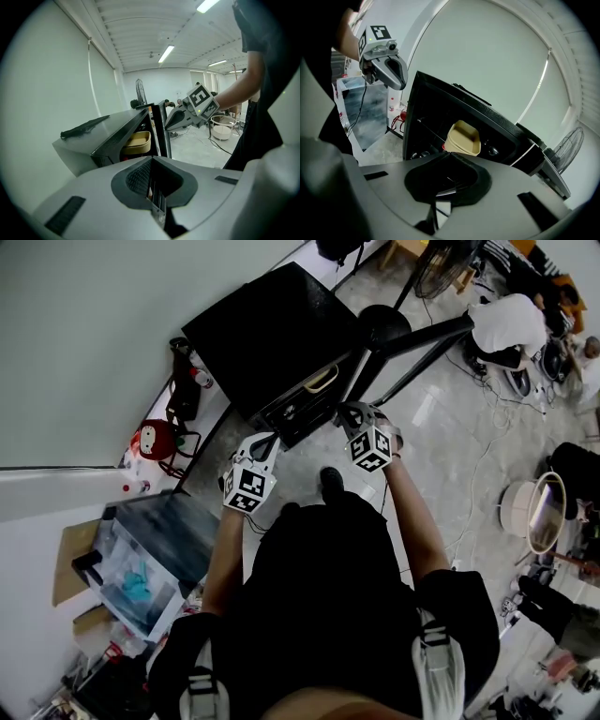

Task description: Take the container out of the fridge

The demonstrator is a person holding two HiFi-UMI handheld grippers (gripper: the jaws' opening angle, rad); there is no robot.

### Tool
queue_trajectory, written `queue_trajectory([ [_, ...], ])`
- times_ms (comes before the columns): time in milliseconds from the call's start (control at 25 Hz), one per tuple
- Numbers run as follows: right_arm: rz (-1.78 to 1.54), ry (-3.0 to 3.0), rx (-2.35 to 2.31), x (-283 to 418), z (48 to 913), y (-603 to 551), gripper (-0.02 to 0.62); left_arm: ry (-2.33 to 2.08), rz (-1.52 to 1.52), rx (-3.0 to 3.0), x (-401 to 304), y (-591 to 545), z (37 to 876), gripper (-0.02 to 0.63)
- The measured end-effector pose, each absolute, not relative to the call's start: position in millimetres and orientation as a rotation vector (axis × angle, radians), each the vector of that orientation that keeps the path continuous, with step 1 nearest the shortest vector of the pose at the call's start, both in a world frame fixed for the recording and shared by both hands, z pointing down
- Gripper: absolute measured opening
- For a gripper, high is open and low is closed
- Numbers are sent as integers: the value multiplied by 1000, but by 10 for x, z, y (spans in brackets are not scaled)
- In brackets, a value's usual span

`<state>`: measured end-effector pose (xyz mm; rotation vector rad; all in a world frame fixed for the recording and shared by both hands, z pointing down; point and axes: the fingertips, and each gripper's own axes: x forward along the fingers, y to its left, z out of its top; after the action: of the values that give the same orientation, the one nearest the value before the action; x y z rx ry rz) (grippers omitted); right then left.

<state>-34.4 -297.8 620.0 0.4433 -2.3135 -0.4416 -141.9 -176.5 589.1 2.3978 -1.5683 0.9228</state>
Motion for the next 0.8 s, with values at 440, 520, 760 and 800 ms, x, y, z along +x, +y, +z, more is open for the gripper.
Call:
queue_trajectory([
  [440, -485, -2322, 277, -587, 6270, -3175, 0, -1717, 885, 2250, -1549, -1751, 5883, 20],
  [520, -509, -2316, 251, -636, 6269, -3209, 0, -1736, 879, 2222, -1567, -1737, 5888, 20],
  [760, -550, -2311, 171, -756, 6286, -3289, 8, -1796, 867, 2148, -1588, -1690, 5903, 20],
  [800, -573, -2302, 156, -773, 6293, -3300, 11, -1804, 865, 2134, -1592, -1678, 5911, 20],
])
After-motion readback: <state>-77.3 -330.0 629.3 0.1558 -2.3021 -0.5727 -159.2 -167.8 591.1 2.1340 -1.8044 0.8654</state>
